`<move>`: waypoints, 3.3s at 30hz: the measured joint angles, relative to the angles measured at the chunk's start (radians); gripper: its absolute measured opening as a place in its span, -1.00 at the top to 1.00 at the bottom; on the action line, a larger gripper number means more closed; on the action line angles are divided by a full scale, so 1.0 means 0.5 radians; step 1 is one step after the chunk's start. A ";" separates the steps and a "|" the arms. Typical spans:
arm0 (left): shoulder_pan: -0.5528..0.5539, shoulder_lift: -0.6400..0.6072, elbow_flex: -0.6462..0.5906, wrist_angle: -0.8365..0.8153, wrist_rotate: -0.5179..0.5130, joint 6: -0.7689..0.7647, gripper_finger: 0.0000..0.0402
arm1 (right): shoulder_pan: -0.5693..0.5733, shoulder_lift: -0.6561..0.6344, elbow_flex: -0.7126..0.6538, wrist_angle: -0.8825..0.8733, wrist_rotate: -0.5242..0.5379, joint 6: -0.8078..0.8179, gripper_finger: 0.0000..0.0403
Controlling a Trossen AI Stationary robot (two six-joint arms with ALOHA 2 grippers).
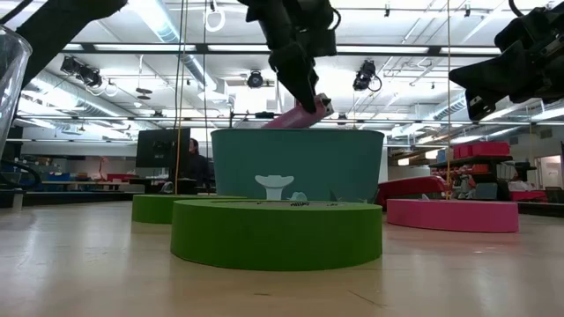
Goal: Pick and place Stapler, Stapler remover, tape
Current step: Put the pink stapler in the blue bin, then put the top green tape in the left transparent bin
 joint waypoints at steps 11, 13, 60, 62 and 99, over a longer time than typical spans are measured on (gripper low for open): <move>0.003 0.168 0.000 0.003 0.034 0.002 -0.21 | 0.000 0.000 0.000 0.006 -0.012 0.001 0.97; 0.005 0.190 0.000 0.000 0.034 0.002 -0.21 | 0.000 0.000 -0.001 0.005 -0.014 0.001 0.97; 0.016 0.329 -0.005 0.016 -0.235 -0.087 -0.72 | 0.000 0.000 0.000 0.009 -0.014 0.000 0.97; 0.016 0.314 0.006 -0.026 -0.282 -0.085 -0.72 | 0.000 0.000 0.000 0.010 -0.014 0.000 0.97; -0.030 0.071 0.445 -0.680 -0.125 -0.616 -0.72 | -0.001 0.000 0.000 0.008 -0.014 0.000 0.97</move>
